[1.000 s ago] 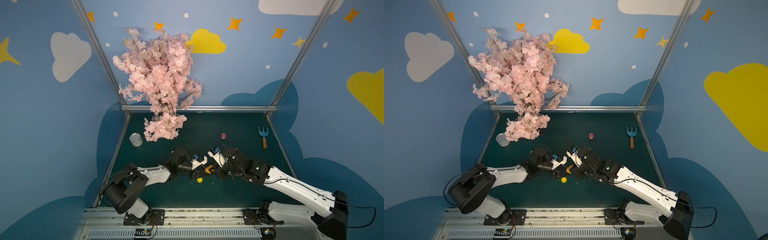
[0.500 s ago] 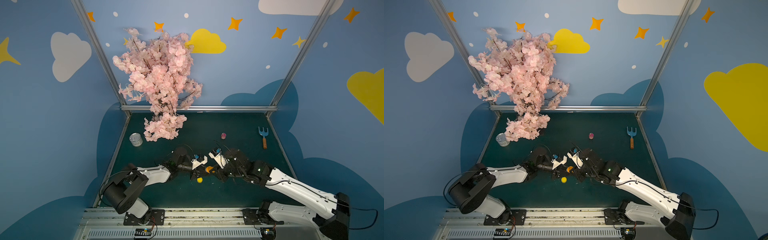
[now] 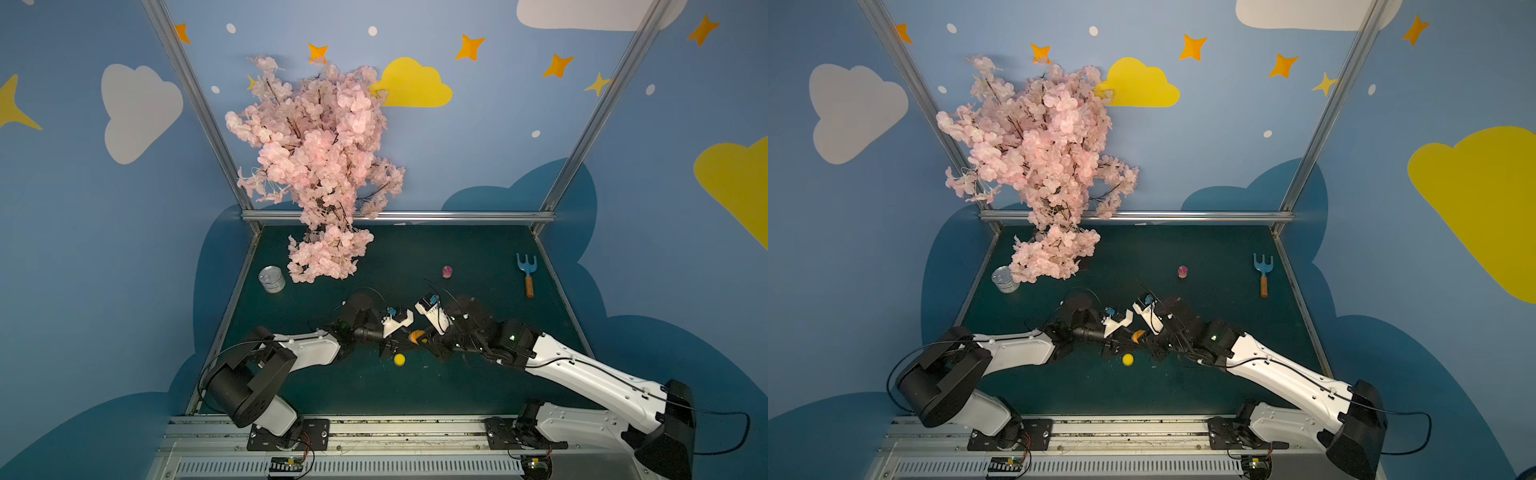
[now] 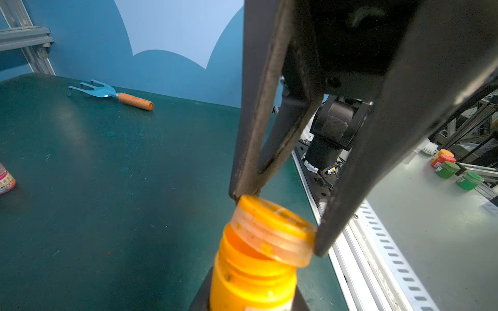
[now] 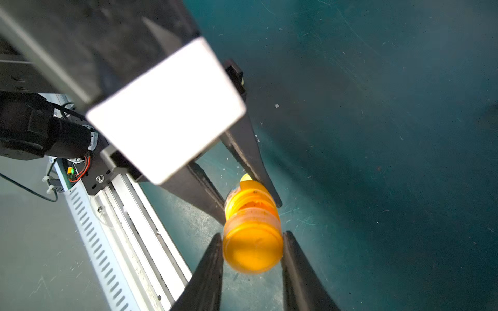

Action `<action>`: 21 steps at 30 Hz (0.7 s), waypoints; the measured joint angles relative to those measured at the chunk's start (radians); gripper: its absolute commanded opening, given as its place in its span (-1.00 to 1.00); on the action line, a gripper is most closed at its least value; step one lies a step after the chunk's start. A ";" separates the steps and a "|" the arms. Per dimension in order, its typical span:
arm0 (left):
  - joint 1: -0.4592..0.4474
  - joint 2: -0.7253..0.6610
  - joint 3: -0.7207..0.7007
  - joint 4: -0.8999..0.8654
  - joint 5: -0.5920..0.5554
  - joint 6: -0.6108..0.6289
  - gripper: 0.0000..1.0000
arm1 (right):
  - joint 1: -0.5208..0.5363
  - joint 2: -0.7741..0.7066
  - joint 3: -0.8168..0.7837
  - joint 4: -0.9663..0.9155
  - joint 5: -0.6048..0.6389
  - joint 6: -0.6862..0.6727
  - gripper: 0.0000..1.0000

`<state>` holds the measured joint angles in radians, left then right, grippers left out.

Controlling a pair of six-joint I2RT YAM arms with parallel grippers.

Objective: Close the paint jar lid
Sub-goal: Screw the lid onto the paint jar.

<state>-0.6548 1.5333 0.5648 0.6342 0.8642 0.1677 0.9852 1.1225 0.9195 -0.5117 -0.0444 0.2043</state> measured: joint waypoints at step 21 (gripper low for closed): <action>0.003 -0.005 -0.005 -0.061 0.043 0.011 -0.53 | -0.011 0.066 0.031 -0.026 -0.085 -0.038 -0.42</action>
<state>-0.6518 1.5284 0.5598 0.5732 0.9077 0.1791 0.9741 1.1881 0.9501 -0.5373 -0.1295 0.1661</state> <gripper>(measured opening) 0.308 0.336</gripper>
